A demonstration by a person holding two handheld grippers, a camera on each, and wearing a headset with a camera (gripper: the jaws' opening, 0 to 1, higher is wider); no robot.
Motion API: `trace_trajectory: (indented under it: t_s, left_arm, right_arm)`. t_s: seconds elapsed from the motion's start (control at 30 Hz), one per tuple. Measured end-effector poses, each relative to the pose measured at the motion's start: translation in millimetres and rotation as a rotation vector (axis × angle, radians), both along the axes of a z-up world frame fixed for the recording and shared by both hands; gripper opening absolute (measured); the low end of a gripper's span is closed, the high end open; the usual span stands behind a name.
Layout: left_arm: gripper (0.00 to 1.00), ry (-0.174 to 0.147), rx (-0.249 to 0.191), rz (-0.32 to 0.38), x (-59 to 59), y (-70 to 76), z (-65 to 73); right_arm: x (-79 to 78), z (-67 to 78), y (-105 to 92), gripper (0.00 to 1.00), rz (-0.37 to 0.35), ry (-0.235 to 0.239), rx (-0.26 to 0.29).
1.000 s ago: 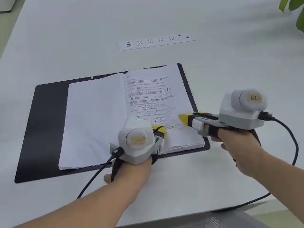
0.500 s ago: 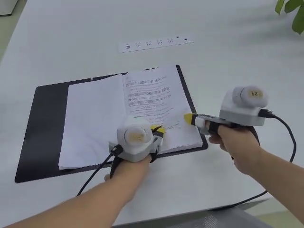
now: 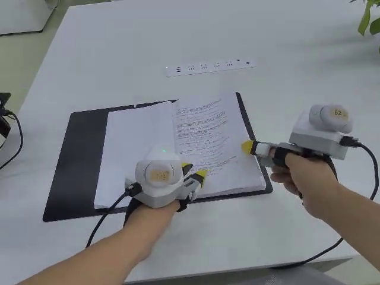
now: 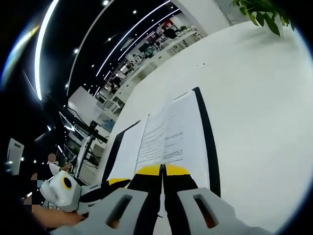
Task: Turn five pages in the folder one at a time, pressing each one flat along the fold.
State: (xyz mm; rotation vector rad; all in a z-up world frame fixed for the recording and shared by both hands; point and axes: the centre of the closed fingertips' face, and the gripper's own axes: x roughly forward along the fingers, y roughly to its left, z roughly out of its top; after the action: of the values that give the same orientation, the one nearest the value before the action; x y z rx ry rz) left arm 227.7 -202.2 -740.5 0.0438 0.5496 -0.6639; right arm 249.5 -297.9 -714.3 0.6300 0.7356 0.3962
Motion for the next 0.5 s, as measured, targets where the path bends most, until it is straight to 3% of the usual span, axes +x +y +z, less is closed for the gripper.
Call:
trace_trajectory:
  t_s: [0.2, 0.5]
  left_arm:
    - [0.24, -0.024, -0.014, -0.002, -10.6, 23.7, 23.6]
    - [0.29, -0.058, -0.030, 0.026, -27.5, 67.8, 50.4]
  right_arm:
    - [-4.4, 26.4, 14.3, 0.00, 0.005, -0.009, 0.050]
    - [-11.0, 50.3, 51.0, 0.00, 0.032, -0.006, 0.076]
